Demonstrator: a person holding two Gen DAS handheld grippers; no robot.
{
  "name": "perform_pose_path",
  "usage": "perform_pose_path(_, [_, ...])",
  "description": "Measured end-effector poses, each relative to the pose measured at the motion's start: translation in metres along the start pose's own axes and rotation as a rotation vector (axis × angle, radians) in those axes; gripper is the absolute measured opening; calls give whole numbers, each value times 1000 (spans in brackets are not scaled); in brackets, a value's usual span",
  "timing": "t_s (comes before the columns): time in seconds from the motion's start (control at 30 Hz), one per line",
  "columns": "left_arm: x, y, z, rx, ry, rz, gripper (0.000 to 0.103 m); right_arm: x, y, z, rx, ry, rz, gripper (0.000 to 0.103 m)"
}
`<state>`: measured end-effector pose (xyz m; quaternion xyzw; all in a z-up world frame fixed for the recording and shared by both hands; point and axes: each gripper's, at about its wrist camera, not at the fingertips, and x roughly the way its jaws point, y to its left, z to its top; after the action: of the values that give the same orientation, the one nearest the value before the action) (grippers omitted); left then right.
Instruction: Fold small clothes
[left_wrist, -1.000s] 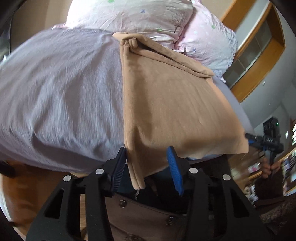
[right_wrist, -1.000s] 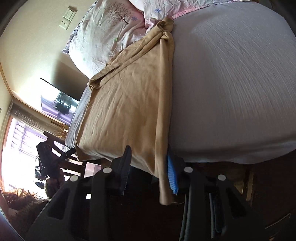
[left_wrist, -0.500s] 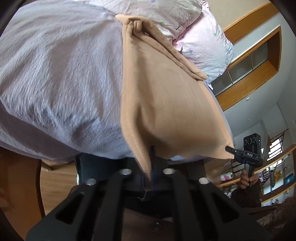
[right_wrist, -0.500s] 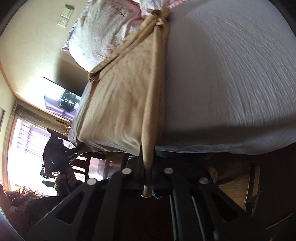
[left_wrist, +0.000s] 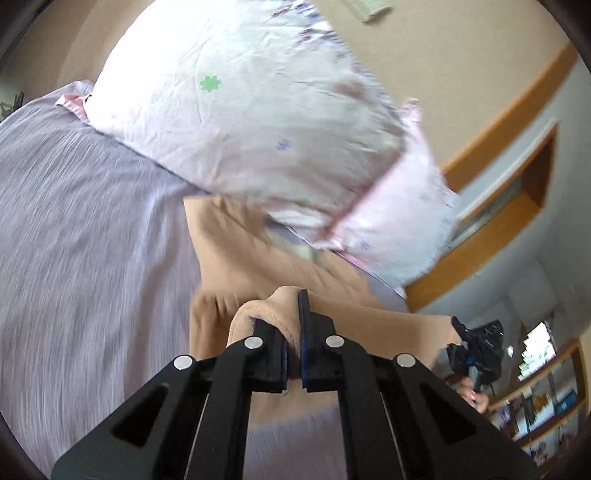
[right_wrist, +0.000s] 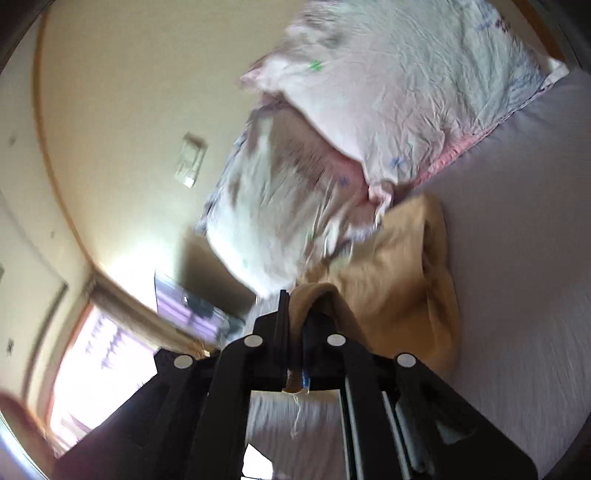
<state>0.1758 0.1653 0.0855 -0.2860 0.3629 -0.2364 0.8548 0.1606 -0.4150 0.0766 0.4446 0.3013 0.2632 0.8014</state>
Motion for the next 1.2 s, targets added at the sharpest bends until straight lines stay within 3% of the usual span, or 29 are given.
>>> perform_pose_path(0.07, [51, 10, 29, -34, 31, 76, 3, 37, -29, 28, 96, -12, -50, 5])
perform_pose_path(0.13, [79, 24, 43, -71, 62, 123, 3, 75, -69, 50, 217, -16, -134, 5])
perform_pose_path(0.2, [101, 40, 55, -122, 80, 143, 3, 93, -91, 55, 285, -26, -163, 5])
perform_pose_path(0.33, [123, 56, 73, -142, 77, 165, 3, 112, -107, 64, 311, -60, -165, 5])
perform_pose_path(0.43, [133, 64, 79, -176, 77, 152, 4, 119, -109, 69, 316, -82, -231, 10])
perform_pose_path(0.47, [136, 67, 80, -204, 82, 135, 4, 122, -110, 70, 325, -85, -268, 17])
perform_pose_path(0.5, [137, 74, 81, -248, 96, 106, 4, 123, -112, 70, 331, -80, -305, 49])
perform_pose_path(0.53, [138, 78, 84, -276, 106, 80, 4, 125, -112, 71, 325, -82, -276, 62])
perform_pose_path(0.6, [129, 90, 86, -356, 98, 2, 6, 125, -105, 73, 273, -82, -289, 68])
perform_pose_path(0.67, [108, 95, 89, -391, 24, -28, 36, 125, -95, 75, 213, -89, -295, 78])
perform_pose_path(0.7, [96, 93, 91, -378, -31, 0, 81, 124, -88, 75, 175, -91, -279, 80])
perform_pose_path(0.73, [82, 90, 92, -353, -102, 35, 95, 125, -82, 75, 156, -96, -260, 80])
perform_pose_path(0.77, [65, 85, 93, -306, -177, 48, 95, 125, -75, 76, 123, -107, -222, 80])
perform_pose_path(0.83, [56, 78, 97, -257, -165, 47, 95, 122, -56, 76, 45, -104, -170, 80])
perform_pose_path(0.93, [52, 49, 85, -134, -66, 18, 95, 125, -32, 66, -42, -24, -185, 82])
perform_pose_path(1.07, [71, 12, 54, 43, 62, 38, 95, 138, -32, 49, -36, 81, -200, 83])
perform_pose_path(1.17, [92, 2, 44, 93, 126, 67, 95, 149, -37, 38, -15, 141, -232, 83])
perform_pose_path(1.2, [99, 2, 39, 105, 148, 109, 95, 153, -38, 32, -19, 162, -260, 85])
